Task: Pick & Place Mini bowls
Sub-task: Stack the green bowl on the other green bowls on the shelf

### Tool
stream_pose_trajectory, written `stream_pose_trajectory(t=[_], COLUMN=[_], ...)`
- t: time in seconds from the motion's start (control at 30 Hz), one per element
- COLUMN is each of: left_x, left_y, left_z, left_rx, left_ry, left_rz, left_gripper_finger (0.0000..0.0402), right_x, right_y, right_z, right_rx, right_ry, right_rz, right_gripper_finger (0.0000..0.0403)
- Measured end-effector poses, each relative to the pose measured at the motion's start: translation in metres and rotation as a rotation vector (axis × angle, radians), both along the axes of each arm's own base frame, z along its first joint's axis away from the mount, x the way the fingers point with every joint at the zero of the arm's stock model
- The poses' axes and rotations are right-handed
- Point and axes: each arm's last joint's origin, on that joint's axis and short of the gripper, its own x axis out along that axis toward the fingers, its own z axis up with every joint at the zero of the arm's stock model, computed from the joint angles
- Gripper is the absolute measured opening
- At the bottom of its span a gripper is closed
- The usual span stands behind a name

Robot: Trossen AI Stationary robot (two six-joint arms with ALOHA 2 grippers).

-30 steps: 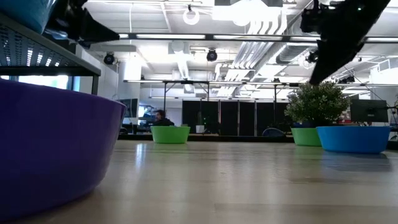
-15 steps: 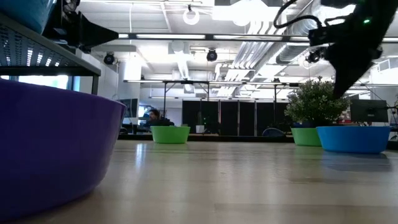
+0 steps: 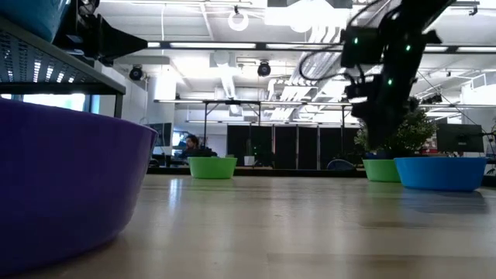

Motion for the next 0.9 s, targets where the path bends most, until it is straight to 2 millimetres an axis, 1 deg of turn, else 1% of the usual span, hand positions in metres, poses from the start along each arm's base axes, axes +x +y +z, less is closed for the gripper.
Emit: stream_pose_trajectory(t=[0.13, 0.33, 0.5, 0.63, 0.73, 0.8, 0.9], left_x=[0.000, 0.000, 0.000, 0.000, 0.000, 0.000, 0.000], left_y=[0.000, 0.000, 0.000, -0.001, -0.001, -0.001, -0.001], left_z=[0.000, 0.000, 0.000, 0.000, 0.000, 0.000, 0.000], left_rx=[0.000, -0.001, -0.001, -0.001, 0.000, 0.000, 0.000], left_ry=[0.000, 0.000, -0.001, 0.000, 0.000, -0.001, -0.001], left_rz=[0.000, 0.000, -0.015, -0.025, -0.027, -0.032, -0.032], left_gripper_finger=[0.0000, 0.0000, 0.0000, 0.0000, 0.0000, 0.0000, 0.0000], right_x=[-0.010, -0.012, -0.017, -0.020, -0.022, -0.023, -0.026], right_y=[-0.023, -0.035, -0.039, -0.039, -0.038, -0.037, -0.035], right_z=[-0.006, -0.015, -0.023, -0.033, -0.039, -0.042, -0.046], right_rx=[-0.020, 0.015, 0.012, 0.043, 0.024, 0.022, 0.033], right_ry=[0.002, -0.095, -0.119, -0.158, -0.167, -0.174, -0.165], right_rz=[-0.064, -0.058, -0.079, -0.072, -0.081, -0.077, -0.071], right_gripper_finger=[0.0174, 0.0160, 0.0143, 0.0127, 0.0114, 0.0099, 0.0067])
